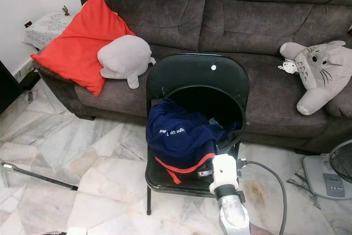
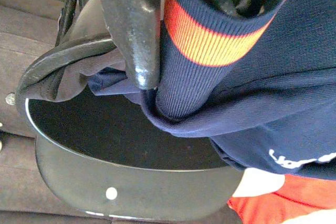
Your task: Hang hanger
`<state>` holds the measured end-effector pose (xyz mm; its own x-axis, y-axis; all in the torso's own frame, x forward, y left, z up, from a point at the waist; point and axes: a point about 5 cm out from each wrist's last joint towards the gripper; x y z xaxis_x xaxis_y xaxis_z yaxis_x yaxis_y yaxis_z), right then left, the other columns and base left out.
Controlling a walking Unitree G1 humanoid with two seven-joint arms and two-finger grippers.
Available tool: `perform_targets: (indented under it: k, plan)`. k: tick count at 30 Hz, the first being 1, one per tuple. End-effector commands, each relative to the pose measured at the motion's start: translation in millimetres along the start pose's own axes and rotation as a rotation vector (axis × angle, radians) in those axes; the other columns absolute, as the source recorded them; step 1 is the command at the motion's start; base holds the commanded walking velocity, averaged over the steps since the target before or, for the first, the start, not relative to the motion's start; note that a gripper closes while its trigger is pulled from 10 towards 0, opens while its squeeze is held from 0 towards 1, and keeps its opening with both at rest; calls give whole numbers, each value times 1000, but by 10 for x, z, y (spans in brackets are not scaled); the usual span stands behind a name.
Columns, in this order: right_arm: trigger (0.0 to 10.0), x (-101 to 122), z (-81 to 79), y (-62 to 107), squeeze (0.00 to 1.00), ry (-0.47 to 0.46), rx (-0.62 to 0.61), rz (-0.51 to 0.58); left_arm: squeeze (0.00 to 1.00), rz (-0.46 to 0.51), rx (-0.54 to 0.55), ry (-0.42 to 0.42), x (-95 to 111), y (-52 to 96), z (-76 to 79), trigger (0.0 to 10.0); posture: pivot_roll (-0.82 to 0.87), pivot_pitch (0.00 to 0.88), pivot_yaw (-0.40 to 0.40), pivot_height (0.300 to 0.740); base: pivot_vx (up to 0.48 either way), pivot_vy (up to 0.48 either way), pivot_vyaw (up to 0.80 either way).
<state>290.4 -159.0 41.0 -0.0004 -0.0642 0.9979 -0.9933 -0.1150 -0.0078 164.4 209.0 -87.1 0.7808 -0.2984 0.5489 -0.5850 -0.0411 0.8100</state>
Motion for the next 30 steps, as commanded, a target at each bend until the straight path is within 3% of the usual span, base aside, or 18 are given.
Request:
perform_targets:
  k: [1, 5, 6, 7, 8, 24, 30]
  plan:
    - [10000, -66, 15, 12, 0, -2, -10, -49, 0, -36, -11, -21, -99, 22, 13, 10000, -63, 117, 62, 721, 0, 0, 0]
    - [10000, -94, 62, -14, 0, -6, -32, -89, 0, -37, -10, -22, -99, 22, 11, 10000, -63, 119, 64, 721, 0, 0, 0]
    - [4784, -77, 77, -34, 0, -12, -36, -87, 0, -37, -10, -23, -99, 22, 10, 10000, -61, 118, 64, 721, 0, 0, 0]
    - [1529, -61, 88, -52, 0, -14, -39, -85, 0, -37, -10, -24, -99, 22, 9, 10000, -61, 118, 64, 721, 0, 0, 0]
    - [0, -40, 97, -72, 0, -13, -39, -79, 0, -37, -10, -24, -99, 22, 9, 10000, -60, 119, 64, 721, 0, 0, 0]
    - [0, 44, 52, -99, 0, -28, -15, -25, 0, -35, -7, -23, -97, 22, 5, 10000, -63, 112, 65, 721, 0, 0, 0]
    - [0, 300, 39, -160, 0, -32, -51, 98, 0, -35, -5, -23, -99, 23, 2, 10000, -68, 103, 65, 721, 0, 0, 0]
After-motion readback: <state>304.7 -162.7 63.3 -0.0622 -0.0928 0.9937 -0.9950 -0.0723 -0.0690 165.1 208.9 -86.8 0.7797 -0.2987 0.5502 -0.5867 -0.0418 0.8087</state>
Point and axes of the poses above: a point about 5 cm out from each wrist's last joint towards the gripper, its own y axis pointing back from the gripper into the wrist, its own x axis along the axis of the wrist's last joint, z = x × y, and after that the axes turned 12 degrees about -y, right-handed
